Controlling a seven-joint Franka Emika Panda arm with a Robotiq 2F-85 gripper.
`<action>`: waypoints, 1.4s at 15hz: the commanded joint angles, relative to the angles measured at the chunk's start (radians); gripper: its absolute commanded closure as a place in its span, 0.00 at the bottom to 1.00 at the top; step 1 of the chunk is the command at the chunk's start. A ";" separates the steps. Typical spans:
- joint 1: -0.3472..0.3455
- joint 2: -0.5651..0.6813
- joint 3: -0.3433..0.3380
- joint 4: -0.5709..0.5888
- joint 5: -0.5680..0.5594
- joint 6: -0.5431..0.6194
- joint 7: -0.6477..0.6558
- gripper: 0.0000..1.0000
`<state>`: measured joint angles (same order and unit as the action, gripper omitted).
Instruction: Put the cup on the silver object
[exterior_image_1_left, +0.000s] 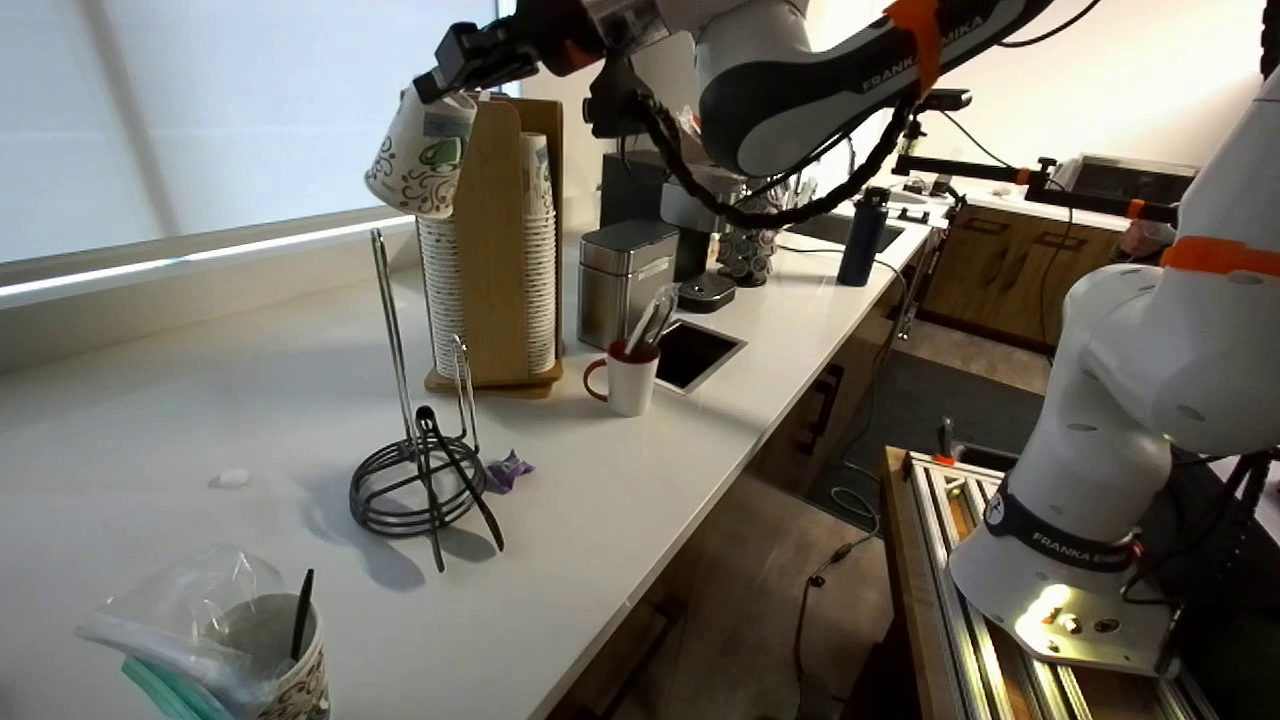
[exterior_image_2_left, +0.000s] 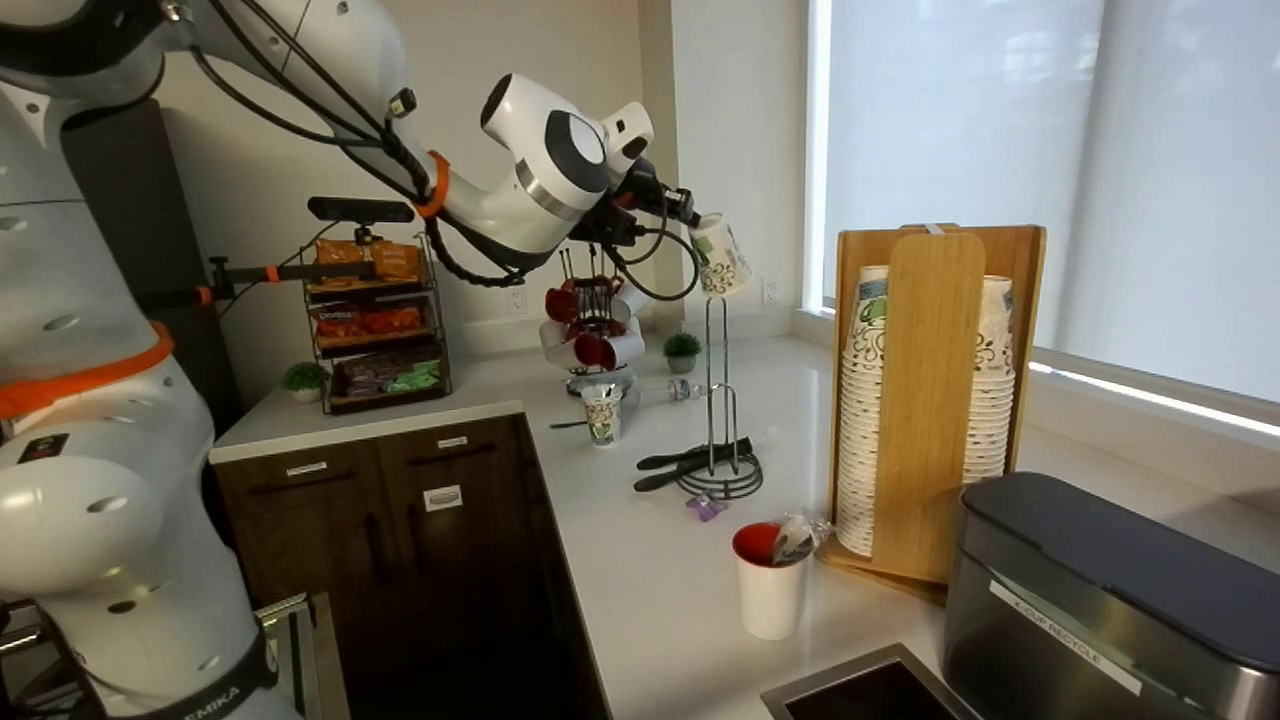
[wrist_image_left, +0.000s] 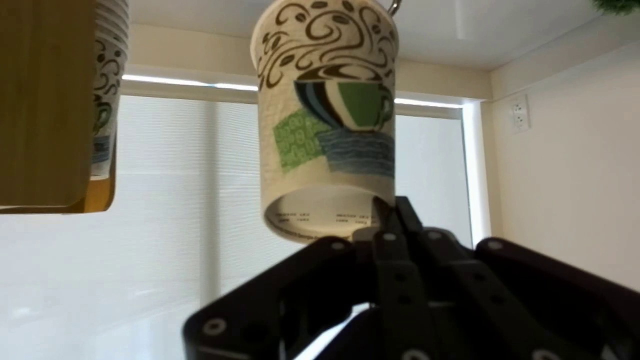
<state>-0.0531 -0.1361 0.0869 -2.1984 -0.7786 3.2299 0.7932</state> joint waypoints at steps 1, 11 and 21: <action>0.000 0.081 0.013 0.044 -0.003 0.083 0.003 0.99; 0.016 0.309 0.057 0.149 0.134 0.184 -0.138 0.67; 0.025 0.267 0.146 0.146 0.013 0.230 -0.138 0.16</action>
